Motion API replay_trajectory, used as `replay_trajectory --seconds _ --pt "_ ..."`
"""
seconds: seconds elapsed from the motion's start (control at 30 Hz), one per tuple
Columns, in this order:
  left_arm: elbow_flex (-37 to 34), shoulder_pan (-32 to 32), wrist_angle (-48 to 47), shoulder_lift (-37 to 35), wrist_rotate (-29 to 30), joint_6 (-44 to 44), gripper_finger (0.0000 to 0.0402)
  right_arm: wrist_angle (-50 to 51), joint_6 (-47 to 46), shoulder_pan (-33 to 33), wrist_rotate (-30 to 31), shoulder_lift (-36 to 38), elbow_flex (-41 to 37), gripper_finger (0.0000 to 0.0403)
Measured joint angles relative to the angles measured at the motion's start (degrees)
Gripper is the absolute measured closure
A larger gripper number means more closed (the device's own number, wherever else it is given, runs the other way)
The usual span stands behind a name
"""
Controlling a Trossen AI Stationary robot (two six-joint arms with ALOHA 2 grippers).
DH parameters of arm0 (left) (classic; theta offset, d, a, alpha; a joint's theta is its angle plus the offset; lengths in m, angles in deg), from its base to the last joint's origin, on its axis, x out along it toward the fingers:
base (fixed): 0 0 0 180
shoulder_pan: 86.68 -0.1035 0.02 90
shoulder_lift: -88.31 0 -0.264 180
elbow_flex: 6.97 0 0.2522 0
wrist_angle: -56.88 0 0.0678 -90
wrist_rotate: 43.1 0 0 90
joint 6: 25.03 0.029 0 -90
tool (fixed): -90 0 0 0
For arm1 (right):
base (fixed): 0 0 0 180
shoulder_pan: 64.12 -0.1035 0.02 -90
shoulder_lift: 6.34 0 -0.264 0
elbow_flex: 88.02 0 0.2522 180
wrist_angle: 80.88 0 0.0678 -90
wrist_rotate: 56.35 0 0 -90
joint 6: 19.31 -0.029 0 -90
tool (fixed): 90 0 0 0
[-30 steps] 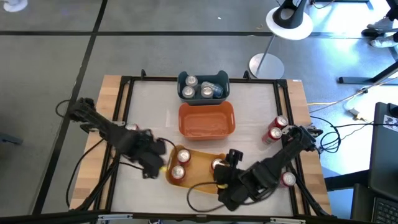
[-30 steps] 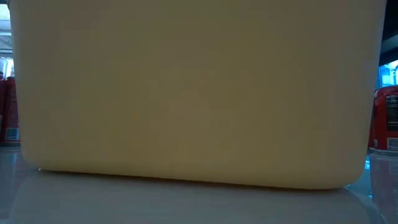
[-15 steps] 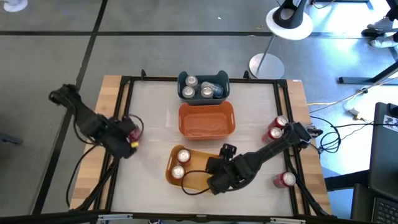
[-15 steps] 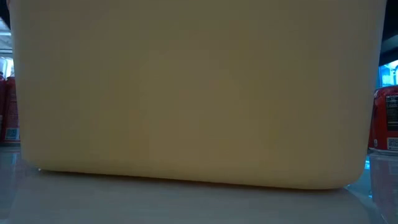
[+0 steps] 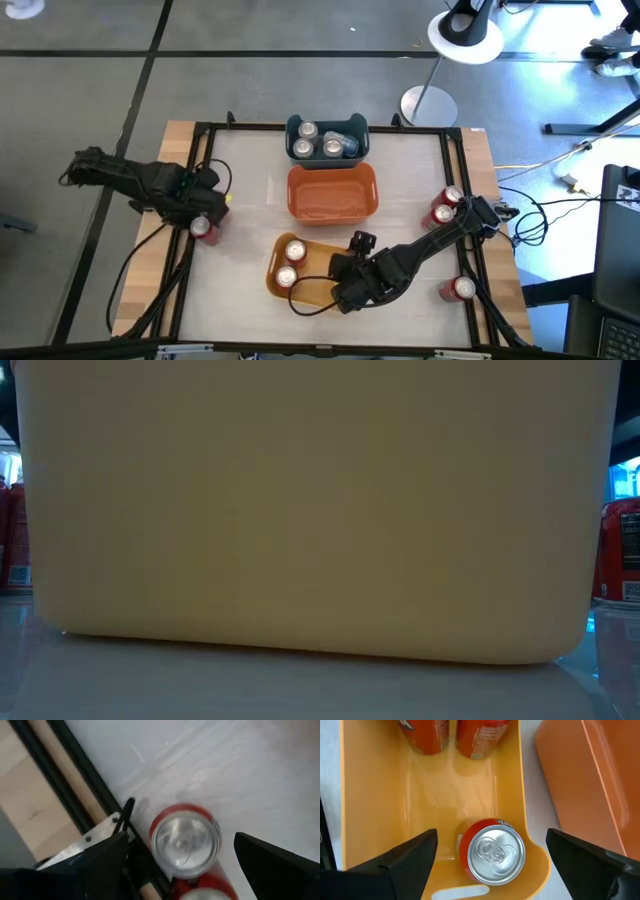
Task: Sort soda cans
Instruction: Put the orange soda can into the yellow bin
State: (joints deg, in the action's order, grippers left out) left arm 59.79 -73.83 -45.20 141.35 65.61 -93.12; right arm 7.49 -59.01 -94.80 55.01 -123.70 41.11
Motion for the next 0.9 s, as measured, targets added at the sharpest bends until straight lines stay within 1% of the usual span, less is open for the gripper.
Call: replay_trajectory --seconds 0.13,0.27,0.4,0.6,0.67,0.77,0.9 --pt "-2.49 -5.60 2.22 -0.18 -2.57 5.85 0.0050 -0.02 -0.01 -0.04 0.00 0.00 0.00 0.0031" --pt "-4.73 -8.93 3.04 -0.22 -4.50 9.05 0.0050 -0.02 -0.28 -0.04 0.00 0.00 0.00 0.0031" --pt "-6.65 -10.77 7.84 -0.69 -8.08 12.95 0.0050 -0.02 -0.28 -0.04 0.00 0.00 0.00 0.0031" --pt "-6.50 -11.86 7.89 -0.34 -8.10 14.26 0.0050 -0.03 -0.24 -0.04 0.04 0.00 0.00 0.0031" --pt "-6.50 -12.22 7.97 -0.32 -8.96 15.07 0.0050 -0.02 -0.11 -0.04 0.07 0.00 0.00 0.0031" --pt "-6.52 -13.20 7.89 0.89 -11.08 18.00 0.0050 -0.02 0.01 -0.04 0.65 0.00 0.00 0.0031" --pt "-6.54 -14.14 7.68 4.35 -12.74 21.98 0.0050 -0.02 0.16 -0.04 1.16 0.00 0.00 0.0031"
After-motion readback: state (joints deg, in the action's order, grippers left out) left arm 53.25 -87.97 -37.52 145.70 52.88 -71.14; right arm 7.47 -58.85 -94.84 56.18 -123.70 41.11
